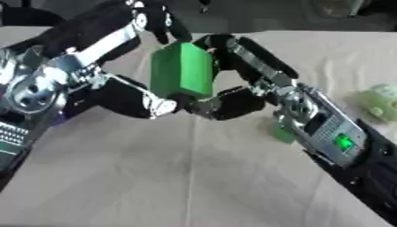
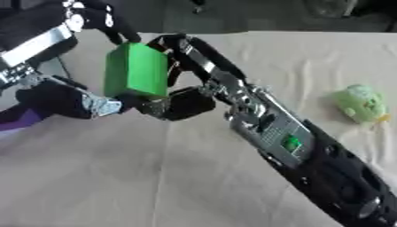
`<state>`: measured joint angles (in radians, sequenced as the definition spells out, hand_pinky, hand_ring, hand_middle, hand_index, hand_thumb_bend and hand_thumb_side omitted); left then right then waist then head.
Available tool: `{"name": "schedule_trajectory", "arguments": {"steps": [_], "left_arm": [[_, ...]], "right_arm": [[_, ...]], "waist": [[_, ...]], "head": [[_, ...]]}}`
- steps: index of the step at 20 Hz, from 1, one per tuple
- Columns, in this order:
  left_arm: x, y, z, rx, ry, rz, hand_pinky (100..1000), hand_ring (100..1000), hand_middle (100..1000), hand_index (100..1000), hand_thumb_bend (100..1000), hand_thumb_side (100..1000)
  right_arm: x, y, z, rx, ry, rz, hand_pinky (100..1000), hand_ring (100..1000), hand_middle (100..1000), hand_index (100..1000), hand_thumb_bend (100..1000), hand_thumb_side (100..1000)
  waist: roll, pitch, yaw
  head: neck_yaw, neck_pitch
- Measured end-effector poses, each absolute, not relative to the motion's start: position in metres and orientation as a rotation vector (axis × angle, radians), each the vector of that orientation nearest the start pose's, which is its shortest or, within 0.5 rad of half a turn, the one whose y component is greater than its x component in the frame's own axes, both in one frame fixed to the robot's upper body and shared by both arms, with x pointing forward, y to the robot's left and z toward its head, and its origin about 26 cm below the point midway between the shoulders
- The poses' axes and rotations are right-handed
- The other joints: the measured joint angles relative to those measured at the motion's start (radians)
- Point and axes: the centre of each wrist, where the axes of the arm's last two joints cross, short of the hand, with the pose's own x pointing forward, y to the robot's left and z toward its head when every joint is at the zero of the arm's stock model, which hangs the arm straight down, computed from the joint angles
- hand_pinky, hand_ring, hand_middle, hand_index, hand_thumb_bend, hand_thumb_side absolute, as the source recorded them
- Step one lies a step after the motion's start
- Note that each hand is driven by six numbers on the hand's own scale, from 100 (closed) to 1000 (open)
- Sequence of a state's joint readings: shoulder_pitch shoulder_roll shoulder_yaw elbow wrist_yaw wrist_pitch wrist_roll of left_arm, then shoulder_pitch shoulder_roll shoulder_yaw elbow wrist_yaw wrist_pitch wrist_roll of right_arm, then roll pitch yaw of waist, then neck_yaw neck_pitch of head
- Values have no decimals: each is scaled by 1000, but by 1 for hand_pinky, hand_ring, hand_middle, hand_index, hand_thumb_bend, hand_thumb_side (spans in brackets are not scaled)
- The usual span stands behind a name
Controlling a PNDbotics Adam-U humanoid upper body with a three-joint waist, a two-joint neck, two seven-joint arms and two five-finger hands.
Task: Pick up the objects with one hand, pass them to the other hand, and then place them into the box on the other side of the table.
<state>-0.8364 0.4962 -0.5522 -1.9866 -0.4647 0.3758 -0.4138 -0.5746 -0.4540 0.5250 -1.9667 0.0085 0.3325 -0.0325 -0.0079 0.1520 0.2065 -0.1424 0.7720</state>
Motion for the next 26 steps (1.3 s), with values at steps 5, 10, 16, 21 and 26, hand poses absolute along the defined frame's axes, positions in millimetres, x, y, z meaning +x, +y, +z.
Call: {"name": "schedule_trajectory", "arguments": {"steps": [5, 10, 16, 21, 26], "left_arm": [[291, 115, 281, 470, -1962, -1559, 850, 710, 727, 820, 479, 259], [295, 114, 278, 467, -1948, -1549, 852, 713, 762, 833, 490, 280], [298, 113, 273, 461, -1923, -1554, 843, 698, 741, 825, 464, 273], [300, 111, 270, 453, -1904, -1566, 821, 634, 653, 780, 416, 232], [301, 109, 269, 442, -1911, -1558, 801, 576, 584, 716, 309, 212]], "right_arm": [[294, -140, 213, -6, -1990, 943, 493, 529, 567, 511, 380, 100], [294, -140, 212, -12, -1991, 944, 486, 526, 565, 508, 382, 100], [293, -140, 213, -19, -1997, 943, 482, 524, 564, 505, 384, 100], [293, -140, 212, -24, -2001, 937, 482, 524, 564, 505, 384, 100], [292, -141, 211, -28, -1999, 934, 482, 526, 566, 506, 383, 100]], "waist": [[0, 0, -1], [0, 0, -2], [0, 1, -6], [0, 1, -7], [0, 1, -8]], "head": [[0, 0], [3, 0], [9, 0], [9, 0], [10, 0]]}}
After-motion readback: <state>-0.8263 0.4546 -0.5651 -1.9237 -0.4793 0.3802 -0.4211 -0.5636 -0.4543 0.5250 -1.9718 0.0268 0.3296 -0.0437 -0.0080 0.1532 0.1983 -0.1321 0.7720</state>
